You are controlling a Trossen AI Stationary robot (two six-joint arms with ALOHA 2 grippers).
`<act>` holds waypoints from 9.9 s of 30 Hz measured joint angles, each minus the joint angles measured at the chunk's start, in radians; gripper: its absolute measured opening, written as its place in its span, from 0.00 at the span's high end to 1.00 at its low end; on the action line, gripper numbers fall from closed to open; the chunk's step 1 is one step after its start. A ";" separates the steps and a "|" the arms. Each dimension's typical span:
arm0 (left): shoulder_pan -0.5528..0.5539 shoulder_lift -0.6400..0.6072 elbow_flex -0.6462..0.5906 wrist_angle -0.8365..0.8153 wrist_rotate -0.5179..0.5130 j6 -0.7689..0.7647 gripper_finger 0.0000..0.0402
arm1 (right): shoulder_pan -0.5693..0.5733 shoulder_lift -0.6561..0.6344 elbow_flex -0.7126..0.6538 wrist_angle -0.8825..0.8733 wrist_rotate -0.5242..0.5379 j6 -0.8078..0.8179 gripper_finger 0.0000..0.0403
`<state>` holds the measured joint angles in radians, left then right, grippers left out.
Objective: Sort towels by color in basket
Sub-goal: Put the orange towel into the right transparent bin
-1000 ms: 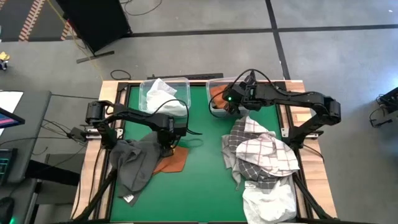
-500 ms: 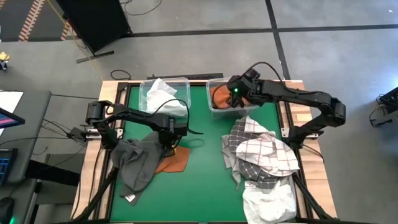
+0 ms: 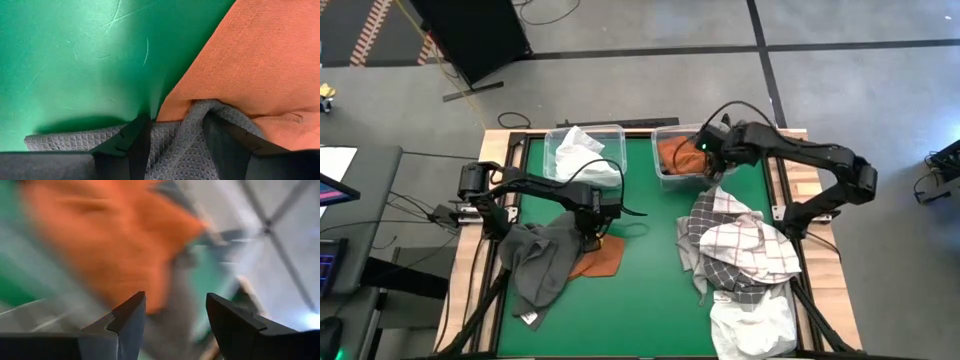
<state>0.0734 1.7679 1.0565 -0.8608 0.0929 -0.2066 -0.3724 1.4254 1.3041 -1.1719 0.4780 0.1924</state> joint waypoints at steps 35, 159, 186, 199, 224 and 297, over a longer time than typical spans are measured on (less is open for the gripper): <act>0.000 -0.001 0.001 0.032 0.000 0.031 0.57 | 0.964 0.002 0.000 0.204 -0.109 0.285 0.41; -0.460 -0.539 0.287 0.216 -0.372 0.374 0.98 | 0.881 0.004 -0.520 1.352 0.087 0.030 0.39; -0.488 -0.495 0.287 0.078 -0.700 0.310 0.97 | 0.646 0.612 -0.296 1.907 -0.252 0.015 0.45; -0.518 -0.502 0.287 -0.102 -0.695 0.086 0.79 | 0.692 0.515 -0.294 1.592 -0.282 -0.018 0.95; -0.530 -0.200 0.278 0.027 -0.380 0.104 0.34 | 0.748 0.312 -0.295 1.188 -0.301 0.043 0.93; -0.560 -0.116 0.292 -0.347 -0.427 -0.105 0.99 | 0.850 0.314 -0.296 0.994 -0.402 0.042 0.19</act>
<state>-0.4867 1.6520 1.3482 -1.2078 -0.3342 -0.3111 0.4778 1.7397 1.0080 -0.1783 0.0764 0.2341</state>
